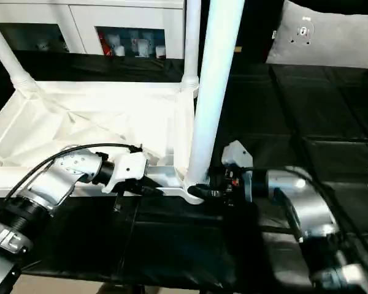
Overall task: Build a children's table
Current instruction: Rotate leg to tighten
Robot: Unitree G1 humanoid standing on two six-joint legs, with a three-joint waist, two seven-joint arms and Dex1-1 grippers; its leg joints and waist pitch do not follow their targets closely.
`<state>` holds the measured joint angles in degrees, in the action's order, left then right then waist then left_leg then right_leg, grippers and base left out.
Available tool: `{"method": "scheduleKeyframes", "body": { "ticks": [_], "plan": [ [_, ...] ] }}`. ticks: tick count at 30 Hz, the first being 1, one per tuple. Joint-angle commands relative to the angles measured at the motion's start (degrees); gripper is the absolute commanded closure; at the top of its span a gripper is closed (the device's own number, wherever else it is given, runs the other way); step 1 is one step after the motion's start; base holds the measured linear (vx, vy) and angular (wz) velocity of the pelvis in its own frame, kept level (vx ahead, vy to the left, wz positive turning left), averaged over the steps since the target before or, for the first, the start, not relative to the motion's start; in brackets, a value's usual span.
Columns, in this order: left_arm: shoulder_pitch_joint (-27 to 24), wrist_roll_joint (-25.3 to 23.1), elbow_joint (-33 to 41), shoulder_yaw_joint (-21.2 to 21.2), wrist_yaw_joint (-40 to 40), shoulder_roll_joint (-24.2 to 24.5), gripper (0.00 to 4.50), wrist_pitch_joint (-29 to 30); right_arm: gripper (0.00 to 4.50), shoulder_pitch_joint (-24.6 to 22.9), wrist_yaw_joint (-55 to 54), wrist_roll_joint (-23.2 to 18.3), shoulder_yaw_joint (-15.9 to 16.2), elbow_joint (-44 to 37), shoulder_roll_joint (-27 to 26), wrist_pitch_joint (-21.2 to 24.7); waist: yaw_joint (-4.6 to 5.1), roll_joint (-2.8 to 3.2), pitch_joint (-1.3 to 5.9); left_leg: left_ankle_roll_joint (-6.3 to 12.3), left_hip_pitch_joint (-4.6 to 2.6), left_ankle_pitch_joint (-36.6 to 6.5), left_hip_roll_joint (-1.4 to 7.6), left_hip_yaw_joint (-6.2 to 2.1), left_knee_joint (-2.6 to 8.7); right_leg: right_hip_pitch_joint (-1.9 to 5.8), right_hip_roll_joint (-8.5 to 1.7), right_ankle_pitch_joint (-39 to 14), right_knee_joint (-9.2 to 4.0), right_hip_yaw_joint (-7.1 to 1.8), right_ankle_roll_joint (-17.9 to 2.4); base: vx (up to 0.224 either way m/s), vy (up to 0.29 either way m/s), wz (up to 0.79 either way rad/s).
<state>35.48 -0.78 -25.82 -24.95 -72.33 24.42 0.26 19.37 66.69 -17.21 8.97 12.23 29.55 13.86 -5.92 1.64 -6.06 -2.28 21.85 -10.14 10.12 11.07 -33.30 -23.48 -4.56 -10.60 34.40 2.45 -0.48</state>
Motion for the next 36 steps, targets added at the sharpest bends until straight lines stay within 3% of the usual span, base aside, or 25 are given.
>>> {"method": "scheduleKeyframes", "body": {
  "ticks": [1, 2, 3, 4, 5, 6, 8, 10, 12, 16, 20, 21, 23, 25, 29, 33, 36],
  "plan": [
    [-1.66, -0.16, 2.22, -0.87, 1.9, -1.95, 4.5, 3.76, 1.78, -2.98, -3.7, 0.72, 1.92, -0.92, -2.3, 2.62, 0.27, -0.41, 4.14, 4.73, -1.08, -8.83, 3.3, -1.05, 3.61, 2.83, -3.9, -7.22, -3.36, -2.33, -16.37, 0.0, 0.0, 0.0],
    [-1.66, -0.16, 2.22, -0.87, 1.9, -1.95, 4.5, 3.76, 1.78, -2.98, -3.7, 0.72, 1.92, -0.92, -2.3, 2.62, 0.33, -0.51, 4.0, 4.43, -1.12, -9.47, 3.36, -1.11, 3.72, 2.7, -4.02, -8.29, -3.61, -2.37, -16.06, 0.0, 0.0, 0.0],
    [-2.2, 0.26, 3.89, 0.31, 5.21, -3.43, 4.5, 7.53, 1.78, -3.99, -8.88, 2.18, 1.4, -0.71, -4.52, 2.81, 0.46, -0.58, 3.8, 4.22, -0.95, -10.22, 3.28, -1.15, 3.87, 2.8, -4.0, -9.87, -3.77, -2.33, -15.73, 0.0, 0.0, 0.0],
    [-2.82, 0.75, 5.72, 1.67, 9.15, -5.35, 4.5, 11.73, 1.78, -4.92, -14.58, 3.67, 0.72, -0.3, -7.07, 3.11, 0.67, -0.38, 3.59, 2.9, -1.23, -12.41, 3.36, -1.16, 4.26, 2.61, -3.99, -13.5, -4.14, -2.41, -14.95, 0.0, 0.0, 0.0],
    [-2.82, 0.75, 5.72, 1.67, 9.15, -5.35, 4.5, 11.73, 1.78, -4.92, -14.58, 3.67, 0.72, -0.3, -7.07, 3.11, 0.88, -0.38, 3.29, 2.09, -1.23, -13.96, 3.41, -1.17, 4.46, 2.44, -4.01, -15.81, -4.31, -2.48, -14.59, 0.0, 0.0, 0.0],
    [-3.59, 1.43, 8.41, 3.51, 15.56, -9.39, 4.5, 18.66, 1.78, -5.25, -23.95, 4.81, -1.65, 0.86, -12.09, 4.74, 1.42, -0.47, 2.99, -0.12, -1.66, -18.86, 3.14, -1.57, 4.85, 2.41, -4.25, -25.77, -5.17, -2.41, -11.84, 0.0, 0.0, 0.0],
    [-3.65, 1.54, 9.09, 4.19, 18.34, -11.37, 4.5, 21.22, 1.78, -4.9, -27.4, 4.8, -2.84, 1.58, -14.14, 5.58, 2.16, -0.64, 3.05, -1.28, -1.49, -19.72, 2.98, -2.04, 5.14, 2.53, -4.27, -29.05, -5.52, -2.28, -9.93, 0.0, 0.0, 0.0],
    [-2.57, -0.3, 8.9, 5.43, 27.38, -18.46, 4.5, 26.57, 1.78, -2.17, -39.1, 4.71, -6.89, 5.85, -19.99, 6.46, 3.18, -0.63, 2.94, -1.42, -1.53, -20.8, 2.89, -2.08, 5.24, 2.05, -4.01, -29.21, -5.85, -2.19, -9.27, 0.0, 0.0, 0.0],
    [-1.73, -1.6, 8.21, 6.01, 32.03, -22.23, 4.5, 28.16, 1.79, -0.51, -44.52, 5.72, -8.16, 8.43, -21.87, 6.38, 3.98, -0.97, 3.0, -0.65, -1.63, -21.46, 2.33, -2.08, 4.92, 1.94, -4.09, -32.27, -6.57, -1.98, -7.61, -0.027, 0.027, -0.04],
    [-0.97, -4.03, 8.39, 5.74, 36.63, -24.75, 4.5, 28.1, 1.79, 0.41, -48.05, 8.89, -7.31, 10.08, -22.64, 7.11, 4.01, -0.7, 3.3, 1.38, -1.29, -19.13, 2.3, -2.01, 5.13, 2.08, -3.93, -29.55, -7.01, -1.77, -6.71, 0.0, 0.0, 0.0],
    [-1.26, -4.44, 9.42, 5.24, 36.35, -24.38, 4.5, 28.3, 1.79, -0.07, -47.99, 9.77, -6.84, 9.78, -22.7, 6.46, 3.89, -0.69, 3.46, 2.09, -1.23, -18.55, 2.43, -1.75, 5.21, 2.11, -3.78, -23.76, -6.59, -1.9, -8.33, 0.0, 0.0, 0.0],
    [-1.57, -5.8, 9.86, 4.36, 35.99, -22.82, 4.5, 27.98, 1.24, -0.8, -47.68, 9.63, -7.4, 8.96, -22.89, 5.15, 3.84, -0.61, 3.5, 2.24, -1.19, -18.39, 2.48, -1.74, 5.23, 2.16, -3.84, -22.97, -6.54, -1.96, -8.67, 0.0, 0.0, 0.0],
    [-1.78, -7.24, 9.7, 3.91, 36.11, -21.31, 4.5, 27.77, 1.24, -1.51, -46.95, 8.68, -8.31, 7.88, -23.0, 3.66, 3.72, -0.54, 3.59, 2.36, -1.27, -18.25, 2.62, -1.68, 5.21, 2.08, -3.89, -21.68, -6.42, -2.07, -8.94, 0.0, 0.0, 0.0],
    [-1.74, -7.75, 9.18, 4.03, 36.29, -20.56, 4.5, 27.37, 0.95, -1.84, -46.27, 8.02, -8.85, 7.13, -22.67, 2.95, 3.64, -0.65, 3.73, 2.68, -1.12, -17.07, 2.6, -1.55, 5.11, 2.26, -3.8, -19.34, -6.18, -2.07, -9.88, 0.0, 0.0, 0.0],
    [-0.98, -7.81, 6.01, 5.0, 34.93, -17.51, 4.5, 22.97, 0.66, -3.09, -39.93, 5.5, -10.31, 3.98, -18.63, -1.34, 3.51, -0.86, 3.87, 3.88, -0.97, -14.92, 2.46, -1.3, 4.84, 2.46, -3.78, -16.69, -5.96, -2.04, -10.59, 0.0, 0.0, 0.0],
    [-0.47, -6.75, 3.1, 5.16, 30.21, -14.15, 4.5, 16.69, 0.43, -4.08, -30.39, 3.39, -11.53, 1.59, -12.41, -3.96, 3.2, -0.97, 4.3, 6.3, -0.46, -10.79, 2.36, -1.3, 4.31, 3.17, -3.88, -12.43, -5.36, -1.84, -11.52, 0.0, 0.0, 0.0],
    [-0.42, -6.34, 2.09, 4.43, 26.26, -12.07, 4.5, 13.9, 0.16, -4.38, -24.19, 2.65, -11.29, 0.58, -8.24, -4.59, 3.16, -0.86, 4.58, 8.35, -0.44, -7.31, 2.42, -1.13, 3.81, 3.19, -3.68, -6.45, -4.59, -1.69, -13.84, 0.0, 0.0, 0.0]
  ]
}}
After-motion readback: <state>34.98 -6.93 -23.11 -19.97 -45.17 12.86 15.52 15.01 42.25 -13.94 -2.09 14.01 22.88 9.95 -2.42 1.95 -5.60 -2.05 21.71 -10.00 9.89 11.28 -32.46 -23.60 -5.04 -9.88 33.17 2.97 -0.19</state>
